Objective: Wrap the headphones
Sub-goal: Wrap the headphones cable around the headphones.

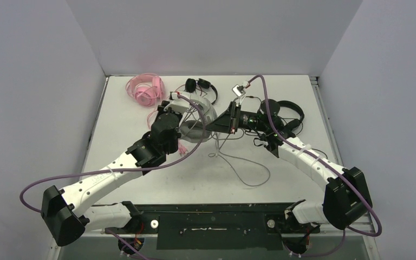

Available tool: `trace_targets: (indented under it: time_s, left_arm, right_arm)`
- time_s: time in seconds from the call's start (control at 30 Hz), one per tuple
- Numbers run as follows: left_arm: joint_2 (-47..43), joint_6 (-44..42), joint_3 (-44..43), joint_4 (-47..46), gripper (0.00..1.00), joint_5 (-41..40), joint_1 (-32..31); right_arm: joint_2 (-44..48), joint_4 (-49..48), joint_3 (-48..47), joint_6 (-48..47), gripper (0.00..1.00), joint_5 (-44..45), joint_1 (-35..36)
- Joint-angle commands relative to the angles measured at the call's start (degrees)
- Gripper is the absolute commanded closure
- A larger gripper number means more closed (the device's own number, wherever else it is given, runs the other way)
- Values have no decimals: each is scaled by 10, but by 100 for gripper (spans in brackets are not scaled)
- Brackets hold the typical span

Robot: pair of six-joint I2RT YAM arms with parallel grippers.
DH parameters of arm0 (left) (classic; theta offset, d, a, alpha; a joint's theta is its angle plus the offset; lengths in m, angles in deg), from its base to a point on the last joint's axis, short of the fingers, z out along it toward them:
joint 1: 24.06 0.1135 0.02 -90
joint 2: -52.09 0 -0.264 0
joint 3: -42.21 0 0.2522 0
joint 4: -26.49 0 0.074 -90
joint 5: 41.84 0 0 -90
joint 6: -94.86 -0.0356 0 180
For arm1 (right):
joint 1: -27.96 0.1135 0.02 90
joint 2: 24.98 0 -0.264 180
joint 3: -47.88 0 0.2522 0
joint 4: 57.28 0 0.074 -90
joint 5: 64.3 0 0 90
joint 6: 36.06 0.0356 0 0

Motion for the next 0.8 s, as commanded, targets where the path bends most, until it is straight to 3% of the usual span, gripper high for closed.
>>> trace_targets:
  time_s: [0.0,0.17,0.37,0.6,0.77]
  left_arm:
    - [-9,65,-50,-67,100,-27,0]
    - [-11,87,-51,-71,100,-34,0]
    - [-5,132,-61,-60,100,-69,0]
    - [7,152,-73,-55,100,-122,0]
    - [26,215,-110,-3,100,-135,5]
  right_arm:
    - [11,30,-1,-56,84,30,20]
    - [19,68,-2,-104,72,72,44]
    - [25,82,10,-154,69,129,78]
    - [21,233,-37,-259,68,220,134]
    - [40,219,-12,-270,68,258,164]
